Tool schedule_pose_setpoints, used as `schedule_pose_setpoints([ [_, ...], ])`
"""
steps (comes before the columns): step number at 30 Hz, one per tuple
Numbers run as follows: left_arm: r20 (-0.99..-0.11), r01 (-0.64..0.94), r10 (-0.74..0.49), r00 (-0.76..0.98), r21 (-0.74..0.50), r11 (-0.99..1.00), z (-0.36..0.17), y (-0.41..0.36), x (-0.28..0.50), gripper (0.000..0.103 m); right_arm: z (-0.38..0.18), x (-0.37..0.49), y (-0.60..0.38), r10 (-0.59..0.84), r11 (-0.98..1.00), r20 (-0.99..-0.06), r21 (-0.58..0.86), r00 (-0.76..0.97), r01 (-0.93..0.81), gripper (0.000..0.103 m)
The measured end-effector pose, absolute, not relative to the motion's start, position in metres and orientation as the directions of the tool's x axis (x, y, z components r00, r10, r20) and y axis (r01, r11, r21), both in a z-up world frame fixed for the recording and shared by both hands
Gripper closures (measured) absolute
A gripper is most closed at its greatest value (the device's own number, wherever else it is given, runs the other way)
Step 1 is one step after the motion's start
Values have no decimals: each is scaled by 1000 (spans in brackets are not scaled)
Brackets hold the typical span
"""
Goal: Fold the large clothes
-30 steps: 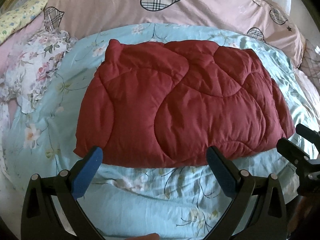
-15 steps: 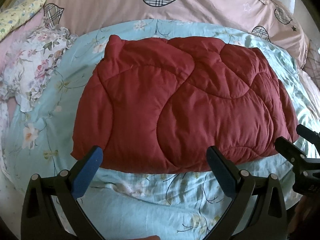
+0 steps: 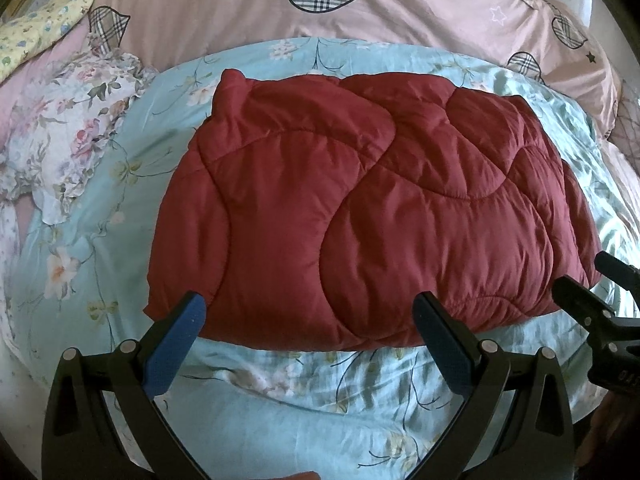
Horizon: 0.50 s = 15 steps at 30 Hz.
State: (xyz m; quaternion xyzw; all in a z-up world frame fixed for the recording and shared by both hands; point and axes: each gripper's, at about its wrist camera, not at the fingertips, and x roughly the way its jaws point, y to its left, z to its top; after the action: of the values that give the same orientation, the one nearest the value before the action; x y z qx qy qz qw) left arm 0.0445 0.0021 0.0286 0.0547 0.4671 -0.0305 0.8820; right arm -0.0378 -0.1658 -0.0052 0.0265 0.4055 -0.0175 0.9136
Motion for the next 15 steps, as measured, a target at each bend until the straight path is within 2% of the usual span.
schedule_pose_setpoints([
  [15,-824,104,2,566,74,992,30,0,42,0,-3,-40,-164,-13,998,-736,32,676,54,1],
])
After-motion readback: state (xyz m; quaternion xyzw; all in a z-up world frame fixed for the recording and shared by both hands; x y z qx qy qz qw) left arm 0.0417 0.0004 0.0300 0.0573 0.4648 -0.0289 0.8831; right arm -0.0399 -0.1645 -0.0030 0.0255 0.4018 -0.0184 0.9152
